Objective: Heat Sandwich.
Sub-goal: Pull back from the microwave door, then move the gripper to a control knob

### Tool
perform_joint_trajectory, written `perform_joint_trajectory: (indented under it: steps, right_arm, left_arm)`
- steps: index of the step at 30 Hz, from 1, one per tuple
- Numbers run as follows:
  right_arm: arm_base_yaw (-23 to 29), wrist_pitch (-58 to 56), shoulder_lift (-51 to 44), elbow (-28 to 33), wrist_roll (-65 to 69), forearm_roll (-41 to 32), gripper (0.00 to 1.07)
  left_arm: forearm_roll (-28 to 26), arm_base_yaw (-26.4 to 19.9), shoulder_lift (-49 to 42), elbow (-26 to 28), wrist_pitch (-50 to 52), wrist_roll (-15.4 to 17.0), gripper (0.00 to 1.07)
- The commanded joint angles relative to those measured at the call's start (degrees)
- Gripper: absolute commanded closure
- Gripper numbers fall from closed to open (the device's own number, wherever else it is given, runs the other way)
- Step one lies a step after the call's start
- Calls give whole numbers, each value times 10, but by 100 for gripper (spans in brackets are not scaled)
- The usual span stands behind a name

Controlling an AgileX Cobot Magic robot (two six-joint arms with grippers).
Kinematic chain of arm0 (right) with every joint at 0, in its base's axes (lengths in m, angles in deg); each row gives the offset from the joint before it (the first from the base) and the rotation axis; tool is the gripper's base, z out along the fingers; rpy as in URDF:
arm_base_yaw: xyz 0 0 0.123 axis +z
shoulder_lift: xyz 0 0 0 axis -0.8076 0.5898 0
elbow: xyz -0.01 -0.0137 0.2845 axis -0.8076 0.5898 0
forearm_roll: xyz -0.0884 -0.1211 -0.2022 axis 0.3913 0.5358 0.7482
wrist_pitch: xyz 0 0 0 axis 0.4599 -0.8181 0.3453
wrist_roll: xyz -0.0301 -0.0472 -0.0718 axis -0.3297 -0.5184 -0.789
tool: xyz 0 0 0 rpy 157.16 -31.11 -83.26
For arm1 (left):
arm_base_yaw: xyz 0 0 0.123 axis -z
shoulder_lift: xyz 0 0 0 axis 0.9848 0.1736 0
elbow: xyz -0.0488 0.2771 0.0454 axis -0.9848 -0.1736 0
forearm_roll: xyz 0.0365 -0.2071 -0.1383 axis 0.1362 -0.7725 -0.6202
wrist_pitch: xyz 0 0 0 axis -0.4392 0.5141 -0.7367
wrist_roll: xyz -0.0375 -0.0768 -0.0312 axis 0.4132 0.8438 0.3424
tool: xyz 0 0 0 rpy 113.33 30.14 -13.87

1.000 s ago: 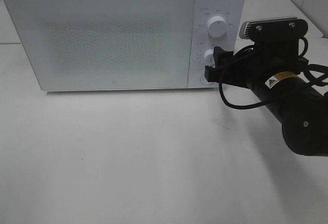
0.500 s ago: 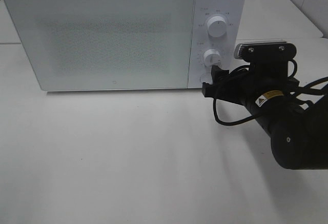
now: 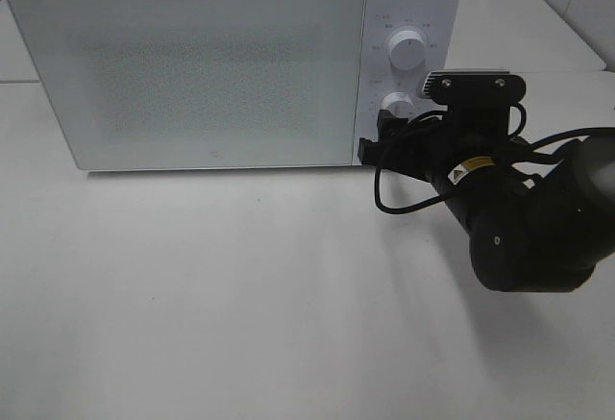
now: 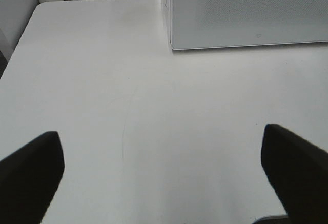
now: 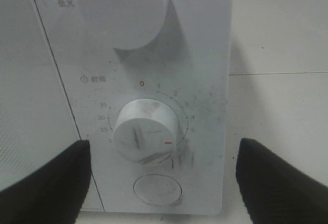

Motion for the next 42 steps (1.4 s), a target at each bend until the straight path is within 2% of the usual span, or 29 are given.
perform_joint_trajectory:
  steps: [1,16,21,25,26,27,30,31,32,36,42]
  right_arm:
    - [1,39,14,-24,-12,-1,32]
    - [-13,22,42,-77,-11,4,33]
    - [-13,13,48,-83,-11,4,39]
    - [-11,7,50,-83,-11,4,56]
    - [-11,7,50,-83,-11,4,56]
    - [-11,9,50,-83,-11,5,65]
    - [-11,9,50,-81,-11,6,80]
    - [-11,9,50,-81,-11,6,80]
    - [-11,7,49,-79,-11,5,88]
    - [-11,7,49,-79,-11,5,98]
    - [-11,7,49,-79,-11,4,97]
  left_arm:
    - [-5,-1,-15,-2,5,3,4]
    - [-5,-1,-15,-2,5,3,4]
    - [-5,-1,-15,-2,5,3,4]
    - [-5,-1,-15,-2,5,3,4]
    - [-5,-1,-15,-2,5,3,4]
    - [-5,-1,-15,-2,5,3,4]
    - [-5,-1,-15,-2,5,3,4]
    - [-5,-1,-15,-2,5,3,4]
    - [-5,-1,-15,-2,5,3,4]
    - [-5,-1,-15,-2,5,3,4]
    - [-5,-1,-15,-2,5,3,4]
